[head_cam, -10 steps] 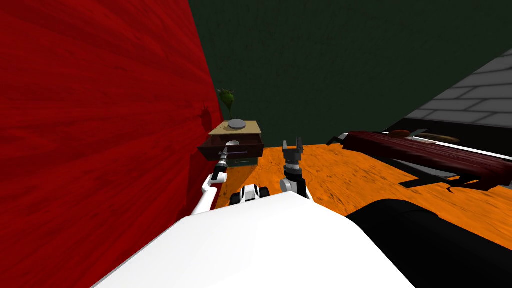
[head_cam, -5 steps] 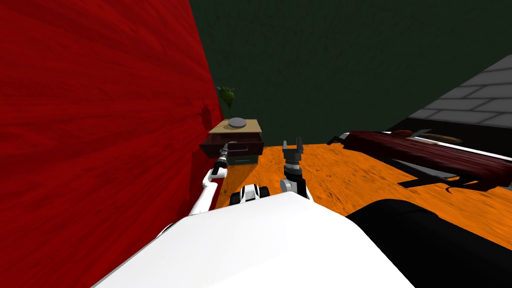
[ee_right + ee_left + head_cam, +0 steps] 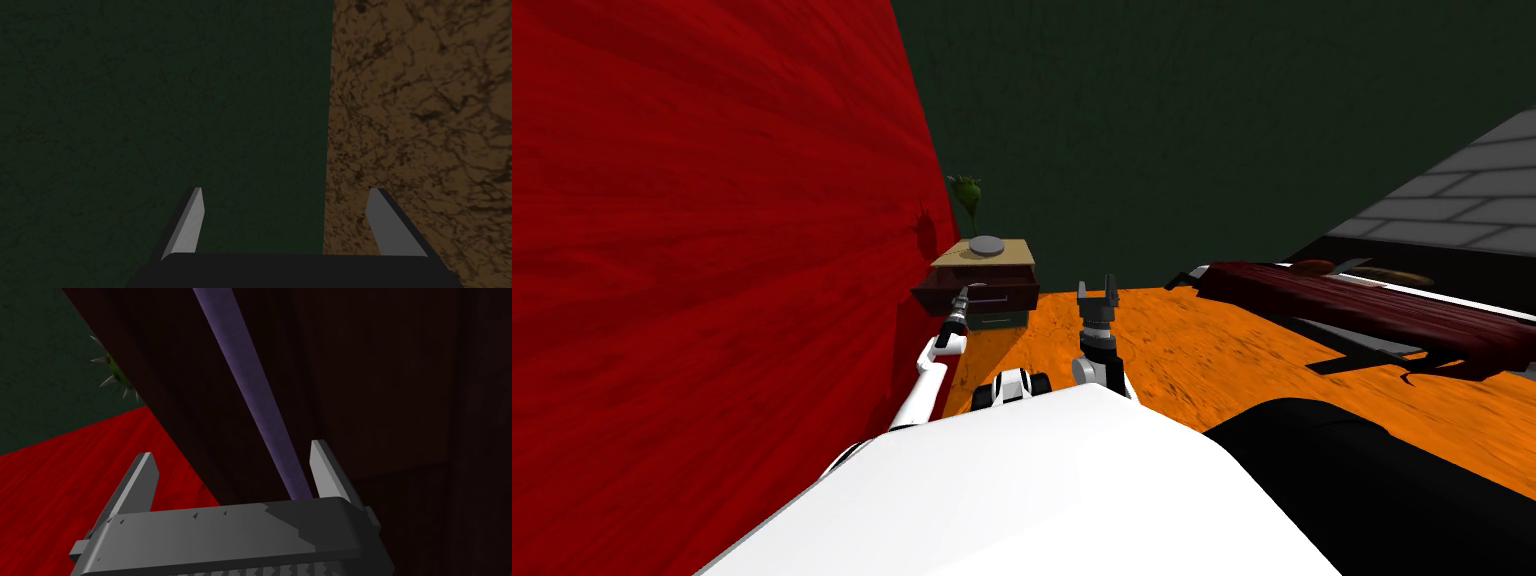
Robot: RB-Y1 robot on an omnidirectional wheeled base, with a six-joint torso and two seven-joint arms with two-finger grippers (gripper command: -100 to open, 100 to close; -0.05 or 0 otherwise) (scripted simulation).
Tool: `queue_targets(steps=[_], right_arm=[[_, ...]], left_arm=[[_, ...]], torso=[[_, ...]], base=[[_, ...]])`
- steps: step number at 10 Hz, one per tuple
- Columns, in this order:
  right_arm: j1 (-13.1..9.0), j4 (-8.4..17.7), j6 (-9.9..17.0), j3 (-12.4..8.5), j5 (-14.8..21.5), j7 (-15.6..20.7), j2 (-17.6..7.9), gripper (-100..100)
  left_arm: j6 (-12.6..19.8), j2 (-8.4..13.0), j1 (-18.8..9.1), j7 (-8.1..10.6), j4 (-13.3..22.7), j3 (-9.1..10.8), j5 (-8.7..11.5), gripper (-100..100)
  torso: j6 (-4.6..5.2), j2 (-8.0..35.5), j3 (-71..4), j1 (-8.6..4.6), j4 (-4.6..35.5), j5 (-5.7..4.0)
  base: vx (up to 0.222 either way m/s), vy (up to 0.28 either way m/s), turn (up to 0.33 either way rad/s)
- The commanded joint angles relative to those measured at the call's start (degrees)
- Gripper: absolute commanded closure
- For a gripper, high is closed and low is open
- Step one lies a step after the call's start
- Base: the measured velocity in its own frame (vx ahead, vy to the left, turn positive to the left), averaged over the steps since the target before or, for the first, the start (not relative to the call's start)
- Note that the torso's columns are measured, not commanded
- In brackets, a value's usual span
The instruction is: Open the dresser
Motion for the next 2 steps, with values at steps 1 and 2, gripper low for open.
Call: queue_targets(steps=[1, 2], right_arm=[[0.0, 0.0, 0.0, 0.0, 0.0, 0.0, 0.0, 0], [0.0, 0.0, 0.0, 0.0, 0.0, 0.0, 0.0, 0]], left_arm=[[0.0, 0.0, 0.0, 0.00, 0.0, 0.00, 0.0, 0], [0.1, 0.0, 0.1, 0.01, 0.1, 0.00, 0.0, 0]], torso=[[0.00, 0.0, 0.0, 0.02, 0.0, 0.02], [0.00, 0.0, 0.0, 0.03, -0.1, 0.03]], base=[[0.000, 0.000, 0.000], [0.000, 0.000, 0.000]])
